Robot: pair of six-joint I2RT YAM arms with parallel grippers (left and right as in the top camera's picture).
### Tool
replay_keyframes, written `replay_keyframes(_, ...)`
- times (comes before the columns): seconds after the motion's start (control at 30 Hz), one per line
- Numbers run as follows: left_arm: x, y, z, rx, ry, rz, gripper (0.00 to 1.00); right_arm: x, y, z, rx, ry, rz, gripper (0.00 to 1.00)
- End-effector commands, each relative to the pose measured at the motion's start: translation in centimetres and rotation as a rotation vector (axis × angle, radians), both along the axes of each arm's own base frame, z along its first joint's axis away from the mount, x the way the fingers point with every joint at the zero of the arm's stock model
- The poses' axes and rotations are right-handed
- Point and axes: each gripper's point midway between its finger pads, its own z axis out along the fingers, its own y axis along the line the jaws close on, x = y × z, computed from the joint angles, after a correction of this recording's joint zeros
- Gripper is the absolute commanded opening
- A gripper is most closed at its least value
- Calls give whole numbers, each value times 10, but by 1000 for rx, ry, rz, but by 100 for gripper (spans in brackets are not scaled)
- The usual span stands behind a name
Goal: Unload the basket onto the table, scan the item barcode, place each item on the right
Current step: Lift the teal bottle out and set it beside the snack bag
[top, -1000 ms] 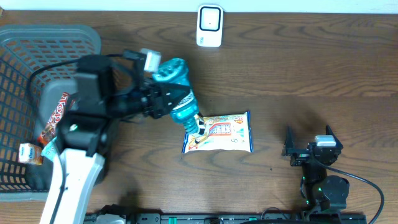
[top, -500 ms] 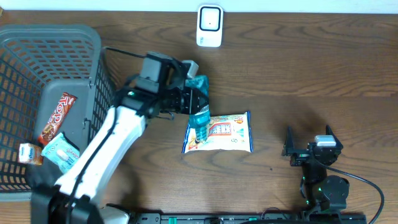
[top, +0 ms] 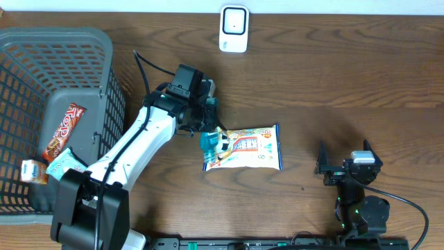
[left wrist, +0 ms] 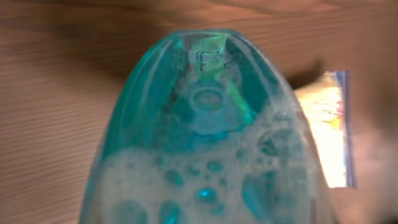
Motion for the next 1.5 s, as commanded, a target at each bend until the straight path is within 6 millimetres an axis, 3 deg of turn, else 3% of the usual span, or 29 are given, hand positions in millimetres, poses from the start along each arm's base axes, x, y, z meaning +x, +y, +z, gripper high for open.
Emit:
replay_keyframes(0.0,13,17,1,103,-60,30,33,0,3,-1,-8,3,13,99)
replay_keyframes(0.23,20,20,-10,135,-70,44,33,0,3,-1,-8,3,13,99)
replay_keyframes(0.53,21,20,-55,162,31,82,33,0,3,-1,-8,3,13,99)
replay_keyframes(0.7,24,19,-60,160,28,82,34,0,3,-1,-8,3,13,99)
replay_keyframes(0.77,27,17,-59,155,17,82,43,0,3,-1,-8,3,13,99)
replay_keyframes(0.9,31,16,-56,147,-1,84,73,0,3,-1,-8,3,13,99)
replay_keyframes(0.97,34,16,-51,144,-17,88,80,0,3,-1,-8,3,13,99)
replay_keyframes(1.13,53,27,-17,170,-129,134,87,0,3,-1,-8,3,13,99)
replay_keyframes(1.27,61,33,29,138,-240,164,91,0,3,-1,-8,3,13,99)
replay_keyframes(1.4,61,45,103,75,-409,191,98,0,3,-1,-8,3,13,99)
replay_keyframes(1.47,57,55,145,61,-527,179,98,0,3,-1,-8,3,13,99)
